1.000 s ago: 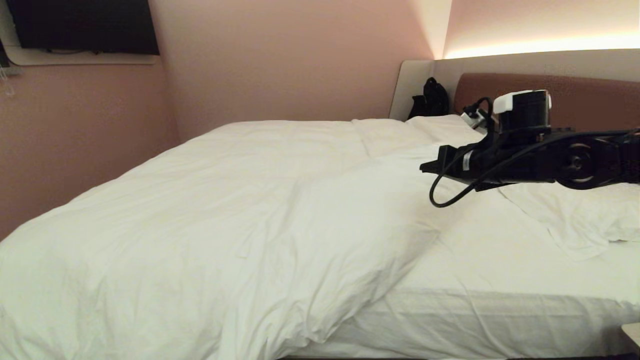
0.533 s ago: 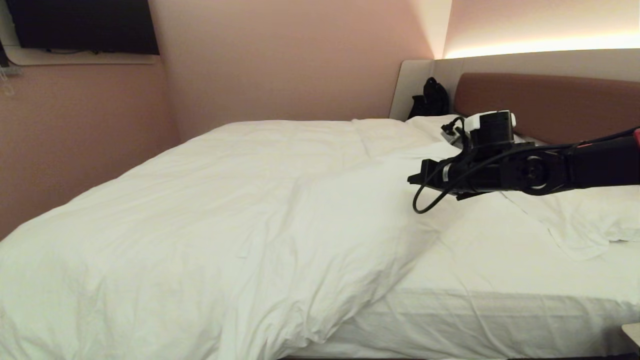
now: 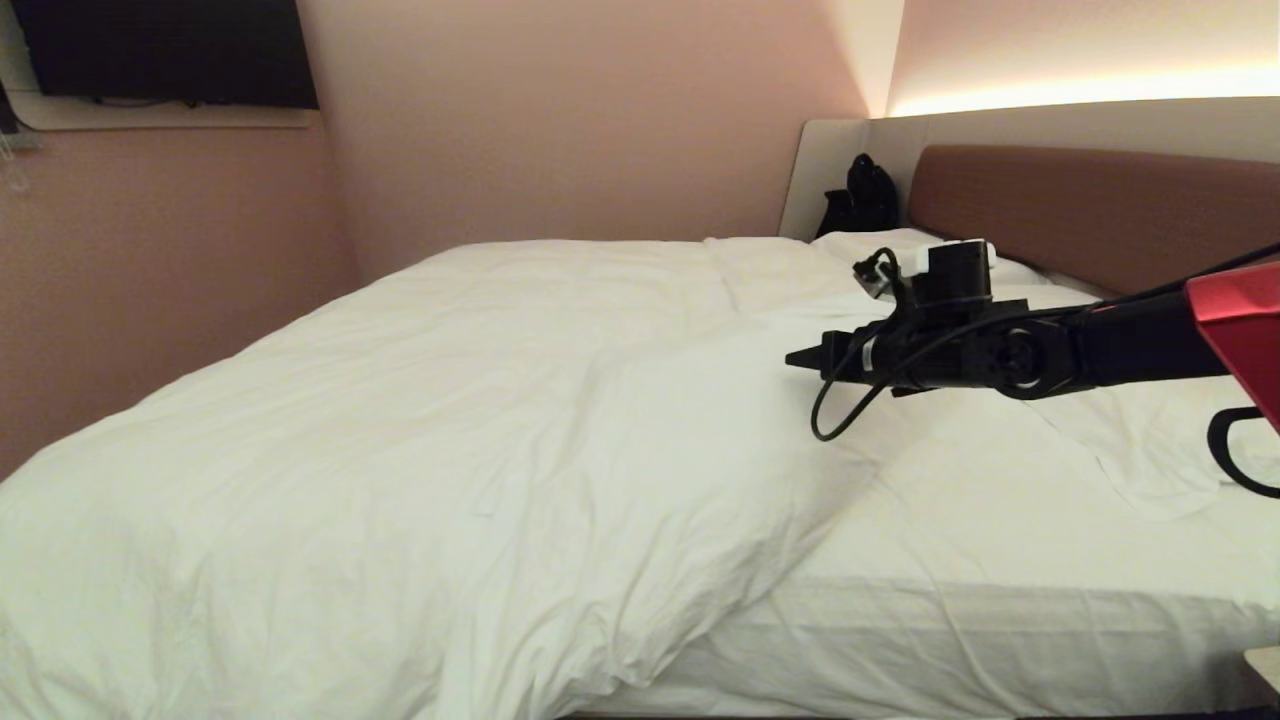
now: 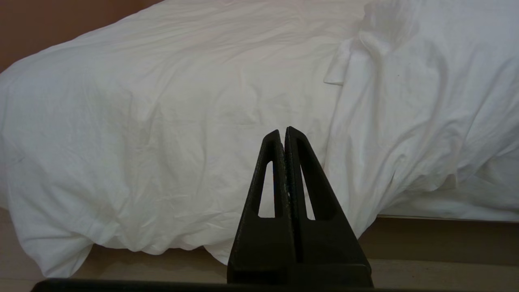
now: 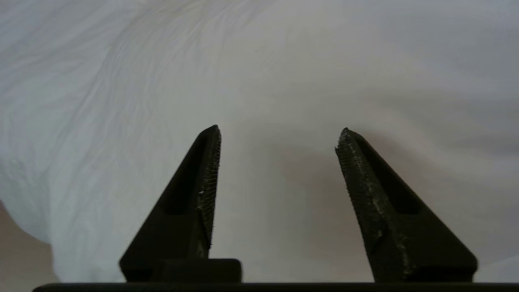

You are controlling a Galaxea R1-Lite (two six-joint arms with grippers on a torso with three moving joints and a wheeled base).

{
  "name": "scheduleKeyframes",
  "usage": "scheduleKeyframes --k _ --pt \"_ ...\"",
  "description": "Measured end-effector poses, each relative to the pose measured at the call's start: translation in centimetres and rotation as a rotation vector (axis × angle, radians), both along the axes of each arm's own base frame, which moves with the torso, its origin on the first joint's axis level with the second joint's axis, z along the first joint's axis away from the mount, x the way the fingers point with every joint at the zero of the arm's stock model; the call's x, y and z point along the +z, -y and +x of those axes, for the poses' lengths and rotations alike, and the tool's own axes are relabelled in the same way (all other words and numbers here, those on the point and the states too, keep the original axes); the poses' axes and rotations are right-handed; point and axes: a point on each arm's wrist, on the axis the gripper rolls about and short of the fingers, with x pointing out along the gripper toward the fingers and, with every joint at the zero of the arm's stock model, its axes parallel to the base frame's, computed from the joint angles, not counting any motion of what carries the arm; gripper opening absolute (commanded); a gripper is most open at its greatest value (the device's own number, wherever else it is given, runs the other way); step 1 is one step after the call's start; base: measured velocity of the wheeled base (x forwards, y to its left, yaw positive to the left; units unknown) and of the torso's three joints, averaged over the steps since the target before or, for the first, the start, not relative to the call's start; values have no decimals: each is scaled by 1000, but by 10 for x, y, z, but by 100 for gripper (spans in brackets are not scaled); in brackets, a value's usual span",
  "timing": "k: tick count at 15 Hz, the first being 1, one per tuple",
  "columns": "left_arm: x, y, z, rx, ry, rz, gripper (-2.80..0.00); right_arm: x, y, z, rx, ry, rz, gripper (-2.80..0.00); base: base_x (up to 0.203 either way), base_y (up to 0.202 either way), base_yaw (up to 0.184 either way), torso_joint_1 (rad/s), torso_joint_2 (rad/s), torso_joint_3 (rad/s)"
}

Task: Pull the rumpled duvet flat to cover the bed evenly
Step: Hold the folded corner of the quilt

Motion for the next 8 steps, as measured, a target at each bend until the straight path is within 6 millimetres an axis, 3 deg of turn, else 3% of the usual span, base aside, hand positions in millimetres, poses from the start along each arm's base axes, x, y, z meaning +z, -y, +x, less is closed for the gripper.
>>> scheduleKeyframes --k 5,8 --pt "0 0 0 0 0 0 -280 -1 -2 2 74 84 -149 0 0 0 0 0 0 0" --pt "0 0 0 0 0 0 -280 -15 -6 7 131 117 -258 0 0 0 0 0 0 0"
